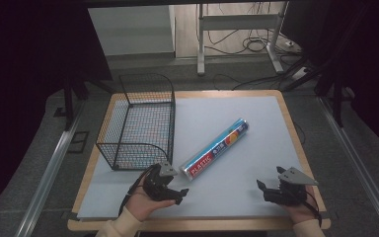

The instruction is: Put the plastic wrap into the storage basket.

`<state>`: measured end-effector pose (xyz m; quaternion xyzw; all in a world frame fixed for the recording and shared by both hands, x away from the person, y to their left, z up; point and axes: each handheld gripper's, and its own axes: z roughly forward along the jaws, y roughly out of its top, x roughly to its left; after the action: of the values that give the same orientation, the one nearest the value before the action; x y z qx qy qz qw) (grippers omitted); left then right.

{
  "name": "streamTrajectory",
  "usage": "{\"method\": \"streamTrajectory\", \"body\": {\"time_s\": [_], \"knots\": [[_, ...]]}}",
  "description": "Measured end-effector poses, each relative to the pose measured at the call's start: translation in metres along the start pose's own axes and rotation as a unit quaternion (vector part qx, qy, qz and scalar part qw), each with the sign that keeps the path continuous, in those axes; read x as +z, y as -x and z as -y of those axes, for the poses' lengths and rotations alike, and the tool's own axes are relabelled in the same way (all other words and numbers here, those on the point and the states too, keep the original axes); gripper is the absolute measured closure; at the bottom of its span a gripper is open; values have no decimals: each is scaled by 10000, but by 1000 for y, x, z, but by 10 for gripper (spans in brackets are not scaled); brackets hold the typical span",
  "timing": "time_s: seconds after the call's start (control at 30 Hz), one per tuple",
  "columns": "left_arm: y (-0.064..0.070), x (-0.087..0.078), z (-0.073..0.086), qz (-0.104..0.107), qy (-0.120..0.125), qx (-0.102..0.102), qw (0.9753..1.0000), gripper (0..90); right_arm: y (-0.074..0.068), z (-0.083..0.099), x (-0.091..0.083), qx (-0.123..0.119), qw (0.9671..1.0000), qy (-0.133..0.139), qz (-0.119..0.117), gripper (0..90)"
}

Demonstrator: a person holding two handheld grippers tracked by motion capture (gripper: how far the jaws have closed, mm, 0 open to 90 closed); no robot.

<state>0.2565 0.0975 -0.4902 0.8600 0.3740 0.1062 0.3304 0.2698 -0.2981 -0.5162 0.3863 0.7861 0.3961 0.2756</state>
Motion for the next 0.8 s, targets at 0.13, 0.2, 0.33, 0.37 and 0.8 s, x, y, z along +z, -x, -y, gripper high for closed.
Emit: {"method": "streamTrajectory", "body": {"time_s": [0.13,0.2,0.33,0.37,0.8], "knots": [[1,0,-2,27,-35,-17,10000,179,1,0,-2,-4,10000,67,-31,140],[2,0,-4,58,-40,24,10000,178,1,1,-3,-11,10000,63,-23,140],[-1,-3,0,101,-53,47,9999,171,2,-1,-3,-63,9999,73,45,140],[-1,-4,1,82,-50,30,9999,171,2,-2,-2,-73,9999,89,41,139],[-2,-9,-7,-12,6,138,9999,168,5,-3,-4,245,9996,60,-148,140]]}}
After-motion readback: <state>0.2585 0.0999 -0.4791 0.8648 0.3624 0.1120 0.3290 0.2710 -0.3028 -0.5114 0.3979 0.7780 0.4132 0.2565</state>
